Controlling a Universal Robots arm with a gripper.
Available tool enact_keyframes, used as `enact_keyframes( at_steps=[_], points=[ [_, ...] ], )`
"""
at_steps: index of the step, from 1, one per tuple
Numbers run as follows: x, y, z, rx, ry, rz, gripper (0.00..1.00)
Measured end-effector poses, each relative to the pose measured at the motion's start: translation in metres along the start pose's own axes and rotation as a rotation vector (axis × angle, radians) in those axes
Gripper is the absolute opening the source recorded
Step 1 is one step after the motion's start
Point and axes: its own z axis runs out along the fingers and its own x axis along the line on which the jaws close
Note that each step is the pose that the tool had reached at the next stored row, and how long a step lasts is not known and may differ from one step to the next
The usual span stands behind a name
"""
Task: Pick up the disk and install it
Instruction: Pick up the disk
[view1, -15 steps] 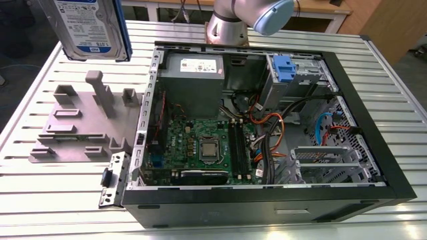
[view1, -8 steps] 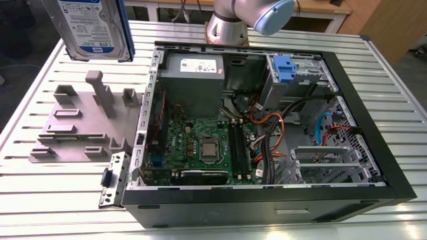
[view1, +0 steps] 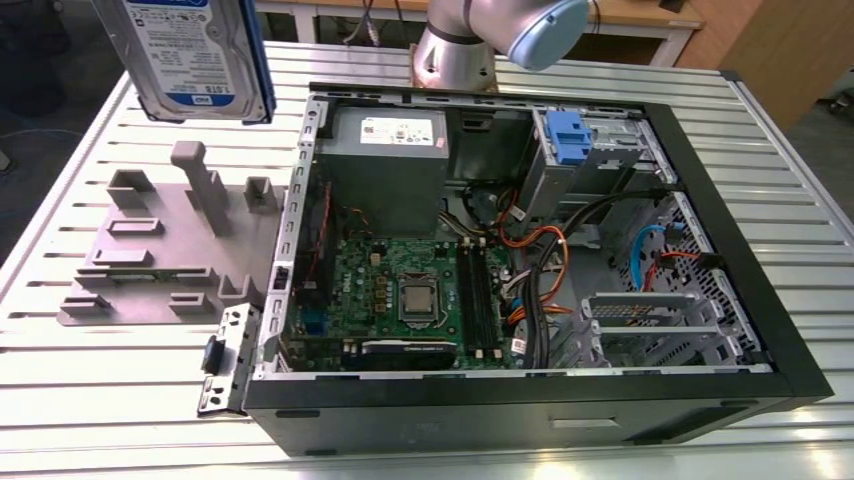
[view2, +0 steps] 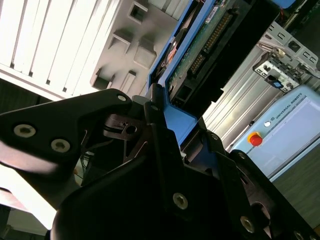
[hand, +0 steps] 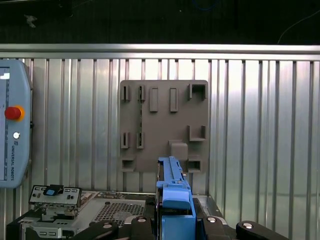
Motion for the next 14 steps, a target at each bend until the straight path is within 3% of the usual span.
enact_keyframes(
  at_steps=[14],
  points=[
    [0.0, -0.0085, 0.0002, 0.0, 0.0, 0.0, 0.36]
  ],
)
